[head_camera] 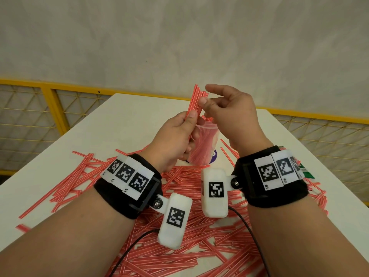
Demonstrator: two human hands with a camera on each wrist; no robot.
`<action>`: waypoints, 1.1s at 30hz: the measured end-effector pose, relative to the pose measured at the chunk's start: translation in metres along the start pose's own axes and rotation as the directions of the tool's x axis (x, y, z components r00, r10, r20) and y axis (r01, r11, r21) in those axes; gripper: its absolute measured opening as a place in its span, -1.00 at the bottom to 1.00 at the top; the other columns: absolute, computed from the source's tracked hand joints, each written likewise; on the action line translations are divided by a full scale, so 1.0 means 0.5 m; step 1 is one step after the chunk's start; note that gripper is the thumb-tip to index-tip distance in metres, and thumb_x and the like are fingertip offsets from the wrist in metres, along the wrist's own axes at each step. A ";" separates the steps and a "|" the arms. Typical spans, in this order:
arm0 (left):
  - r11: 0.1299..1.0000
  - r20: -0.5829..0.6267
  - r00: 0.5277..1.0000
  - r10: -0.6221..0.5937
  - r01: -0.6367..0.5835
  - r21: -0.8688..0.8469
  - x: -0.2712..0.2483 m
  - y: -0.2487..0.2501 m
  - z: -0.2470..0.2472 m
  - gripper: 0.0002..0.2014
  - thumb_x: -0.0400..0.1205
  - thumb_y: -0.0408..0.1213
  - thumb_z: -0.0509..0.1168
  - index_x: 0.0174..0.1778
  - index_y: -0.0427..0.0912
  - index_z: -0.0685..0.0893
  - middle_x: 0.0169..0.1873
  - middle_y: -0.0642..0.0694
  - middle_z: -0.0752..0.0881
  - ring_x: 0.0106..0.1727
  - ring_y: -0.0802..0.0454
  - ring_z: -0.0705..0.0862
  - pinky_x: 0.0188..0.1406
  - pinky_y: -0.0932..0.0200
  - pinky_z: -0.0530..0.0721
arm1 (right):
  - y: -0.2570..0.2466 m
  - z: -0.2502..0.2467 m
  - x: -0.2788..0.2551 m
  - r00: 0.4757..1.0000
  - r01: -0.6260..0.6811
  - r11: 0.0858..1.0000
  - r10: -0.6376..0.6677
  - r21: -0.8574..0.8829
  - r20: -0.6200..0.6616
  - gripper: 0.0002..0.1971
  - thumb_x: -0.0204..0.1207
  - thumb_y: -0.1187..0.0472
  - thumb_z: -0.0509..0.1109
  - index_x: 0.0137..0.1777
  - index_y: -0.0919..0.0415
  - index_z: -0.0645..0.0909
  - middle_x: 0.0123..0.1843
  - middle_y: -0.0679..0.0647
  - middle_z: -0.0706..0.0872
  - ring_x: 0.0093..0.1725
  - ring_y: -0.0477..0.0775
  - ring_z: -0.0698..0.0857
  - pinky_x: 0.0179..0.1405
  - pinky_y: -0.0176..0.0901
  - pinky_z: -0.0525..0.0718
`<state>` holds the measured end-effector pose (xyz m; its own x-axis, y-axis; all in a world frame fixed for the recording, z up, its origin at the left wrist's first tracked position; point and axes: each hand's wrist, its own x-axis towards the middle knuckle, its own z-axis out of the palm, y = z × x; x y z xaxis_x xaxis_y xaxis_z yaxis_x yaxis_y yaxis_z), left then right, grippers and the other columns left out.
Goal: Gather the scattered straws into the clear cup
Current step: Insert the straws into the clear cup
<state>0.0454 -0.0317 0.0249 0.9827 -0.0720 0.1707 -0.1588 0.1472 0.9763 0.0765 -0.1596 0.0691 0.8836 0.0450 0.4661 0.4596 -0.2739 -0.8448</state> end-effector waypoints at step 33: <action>0.953 -0.124 0.980 0.154 -0.114 0.282 0.010 -0.010 0.000 -0.73 0.79 -0.04 0.03 0.12 -0.11 0.55 -0.37 0.01 0.70 -0.61 0.07 0.52 -0.67 0.28 0.41 | -0.009 -0.002 -0.004 0.998 -0.052 0.975 0.058 0.214 -0.018 -0.79 0.52 0.41 0.44 0.08 0.13 0.65 -0.18 0.34 0.80 -0.26 0.19 0.81 -0.28 -0.07 0.80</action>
<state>0.0510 -0.0328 0.0207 0.9507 0.0742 0.3012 -0.2903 -0.1298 0.9481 0.0723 -0.1593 0.0723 0.9068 0.0118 0.4213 0.4212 -0.0640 -0.9047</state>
